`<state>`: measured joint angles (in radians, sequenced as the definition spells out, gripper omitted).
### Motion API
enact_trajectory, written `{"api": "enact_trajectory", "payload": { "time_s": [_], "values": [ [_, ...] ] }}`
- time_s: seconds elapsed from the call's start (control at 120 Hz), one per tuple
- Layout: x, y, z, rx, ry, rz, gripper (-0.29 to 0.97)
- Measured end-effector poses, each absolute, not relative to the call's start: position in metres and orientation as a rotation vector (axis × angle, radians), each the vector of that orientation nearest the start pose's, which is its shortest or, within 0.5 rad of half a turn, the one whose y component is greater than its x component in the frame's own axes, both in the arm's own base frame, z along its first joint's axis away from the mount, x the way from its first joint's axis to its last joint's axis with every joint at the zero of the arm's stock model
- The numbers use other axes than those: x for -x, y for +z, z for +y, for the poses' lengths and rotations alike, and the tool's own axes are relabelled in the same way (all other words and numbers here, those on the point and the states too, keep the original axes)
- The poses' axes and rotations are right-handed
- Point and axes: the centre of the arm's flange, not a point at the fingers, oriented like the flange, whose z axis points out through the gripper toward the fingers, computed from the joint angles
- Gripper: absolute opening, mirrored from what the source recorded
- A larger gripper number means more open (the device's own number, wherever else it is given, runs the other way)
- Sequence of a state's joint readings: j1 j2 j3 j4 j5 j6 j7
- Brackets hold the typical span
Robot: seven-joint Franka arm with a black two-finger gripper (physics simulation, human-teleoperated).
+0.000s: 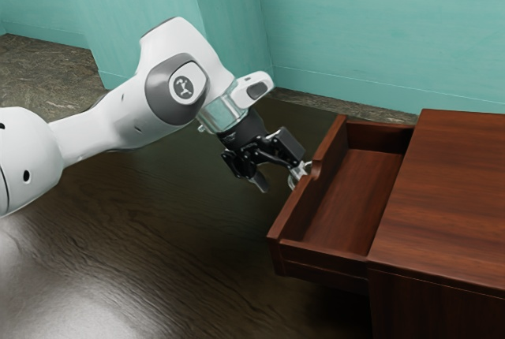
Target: Pull the drawer handle with one arm to open the drawer
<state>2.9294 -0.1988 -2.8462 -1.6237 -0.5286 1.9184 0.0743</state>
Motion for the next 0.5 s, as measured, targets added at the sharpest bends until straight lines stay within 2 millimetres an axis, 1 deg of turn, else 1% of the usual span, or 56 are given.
{"api": "enact_trajectory", "payload": {
  "time_s": [0.075,0.1,0.133,0.183,0.417,0.5],
  "values": [
    [-0.636,0.524,0.003,3.564,-0.246,-0.277,0.68],
    [-0.636,0.519,0.003,3.577,-0.231,-0.288,0.68],
    [-0.635,0.513,0.009,3.593,-0.219,-0.317,0.68],
    [-0.634,0.511,0.019,3.609,-0.220,-0.354,0.68],
    [-0.633,0.510,0.031,3.638,-0.240,-0.362,0.68],
    [-0.631,0.513,0.043,3.635,-0.258,-0.379,0.68]
  ]
}}
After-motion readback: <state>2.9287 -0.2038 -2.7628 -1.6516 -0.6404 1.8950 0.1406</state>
